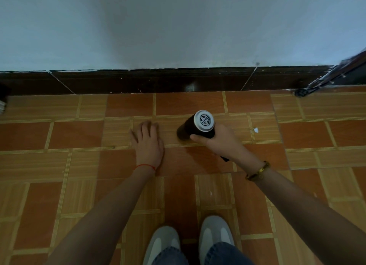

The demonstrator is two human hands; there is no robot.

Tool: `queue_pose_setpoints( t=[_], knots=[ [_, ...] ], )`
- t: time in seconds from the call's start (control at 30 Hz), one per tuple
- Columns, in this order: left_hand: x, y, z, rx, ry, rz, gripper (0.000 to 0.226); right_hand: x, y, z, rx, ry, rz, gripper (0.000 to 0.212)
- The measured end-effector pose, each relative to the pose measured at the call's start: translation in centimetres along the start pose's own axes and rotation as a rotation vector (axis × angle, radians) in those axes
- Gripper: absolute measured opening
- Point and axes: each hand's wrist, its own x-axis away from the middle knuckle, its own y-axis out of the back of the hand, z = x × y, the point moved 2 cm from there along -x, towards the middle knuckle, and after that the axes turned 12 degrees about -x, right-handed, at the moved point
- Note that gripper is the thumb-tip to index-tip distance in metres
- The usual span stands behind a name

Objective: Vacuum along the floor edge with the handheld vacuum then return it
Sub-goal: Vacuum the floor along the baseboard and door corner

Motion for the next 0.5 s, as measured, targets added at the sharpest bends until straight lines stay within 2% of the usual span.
queue_pose_setpoints(
  t=[0.13, 0.3, 0.5],
  knots=[
    [-0.5, 0.2, -0.1, -0.006, 0.008, -0.011, 0.041, -0.7, -0.1, 0.0, -0.082, -0.023, -0.083, 0.048],
    [-0.2, -0.1, 0.1, 0.005, -0.038, -0.027, 0.052, -2.2, 1.4, 0.2, -0.043, 0.054, -0.325, 0.062],
    [-0.2, -0.6, 0.4, 0.069, -0.042, -0.052, 0.05, -5.0, 2.1, 0.1, -0.051, 0.08, -0.44, 0.064]
  ],
)
